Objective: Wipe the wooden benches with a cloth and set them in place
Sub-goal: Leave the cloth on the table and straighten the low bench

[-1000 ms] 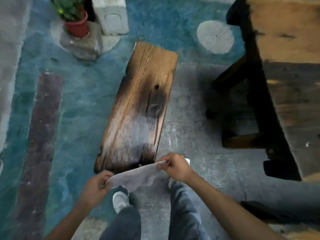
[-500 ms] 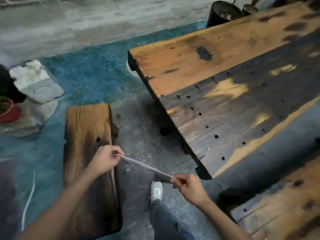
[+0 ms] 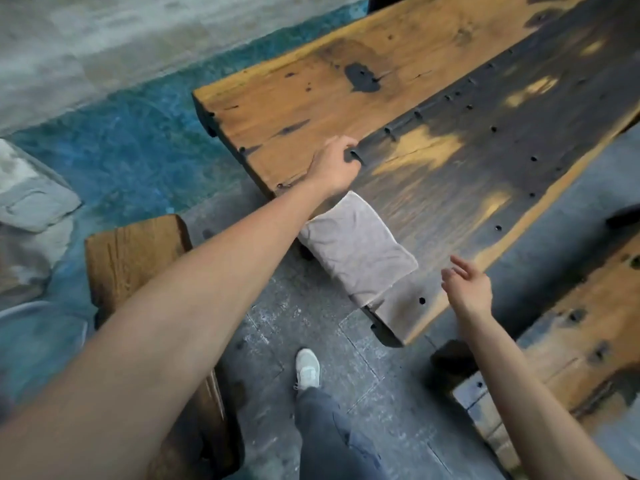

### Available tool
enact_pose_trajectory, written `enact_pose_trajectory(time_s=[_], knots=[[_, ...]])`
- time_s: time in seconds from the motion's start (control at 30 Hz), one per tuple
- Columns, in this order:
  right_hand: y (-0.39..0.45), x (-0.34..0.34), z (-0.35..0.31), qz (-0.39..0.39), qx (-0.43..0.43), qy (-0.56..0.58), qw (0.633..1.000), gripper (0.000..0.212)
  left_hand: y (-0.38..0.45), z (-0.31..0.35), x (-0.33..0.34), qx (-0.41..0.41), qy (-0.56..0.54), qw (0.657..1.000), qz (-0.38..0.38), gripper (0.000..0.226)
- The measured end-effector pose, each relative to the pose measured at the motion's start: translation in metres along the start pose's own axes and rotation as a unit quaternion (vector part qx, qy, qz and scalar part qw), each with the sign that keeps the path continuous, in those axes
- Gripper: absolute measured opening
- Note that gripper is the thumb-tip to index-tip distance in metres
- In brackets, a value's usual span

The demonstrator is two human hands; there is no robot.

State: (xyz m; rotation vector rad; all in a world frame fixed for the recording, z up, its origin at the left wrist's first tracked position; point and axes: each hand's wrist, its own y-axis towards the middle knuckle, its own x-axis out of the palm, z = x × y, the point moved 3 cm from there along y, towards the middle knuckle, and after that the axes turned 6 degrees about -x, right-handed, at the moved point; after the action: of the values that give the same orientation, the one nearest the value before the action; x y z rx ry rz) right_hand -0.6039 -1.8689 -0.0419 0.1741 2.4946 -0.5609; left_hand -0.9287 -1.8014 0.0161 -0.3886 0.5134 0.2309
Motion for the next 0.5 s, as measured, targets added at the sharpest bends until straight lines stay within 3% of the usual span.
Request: enact_pose_trajectory(time_s=[0.1, 0.17, 0.33, 0.5], knots=[[-0.008, 0.002, 0.019, 0.009, 0.047, -0.001, 0.999, 0.039, -0.036, -0.048, 0.0, -0.01, 0.057, 0.998, -0.01, 0.051], [-0.034, 0.017, 0.029, -0.014, 0.035, -0.043, 0.998, 0.037, -0.073, -0.107, -0.01, -0.034, 0.086, 0.996, -0.017, 0.059], [-0.135, 0.078, 0.049, -0.038, -0.009, -0.106, 0.994, 0.043, -0.187, -0.278, -0.068, -0.182, 0.119, 0.976, 0.001, 0.073], [-0.262, 0.14, 0.088, -0.072, -0.043, -0.106, 0.991, 0.043, -0.293, -0.407, -0.145, -0.206, 0.18, 0.962, -0.004, 0.081]])
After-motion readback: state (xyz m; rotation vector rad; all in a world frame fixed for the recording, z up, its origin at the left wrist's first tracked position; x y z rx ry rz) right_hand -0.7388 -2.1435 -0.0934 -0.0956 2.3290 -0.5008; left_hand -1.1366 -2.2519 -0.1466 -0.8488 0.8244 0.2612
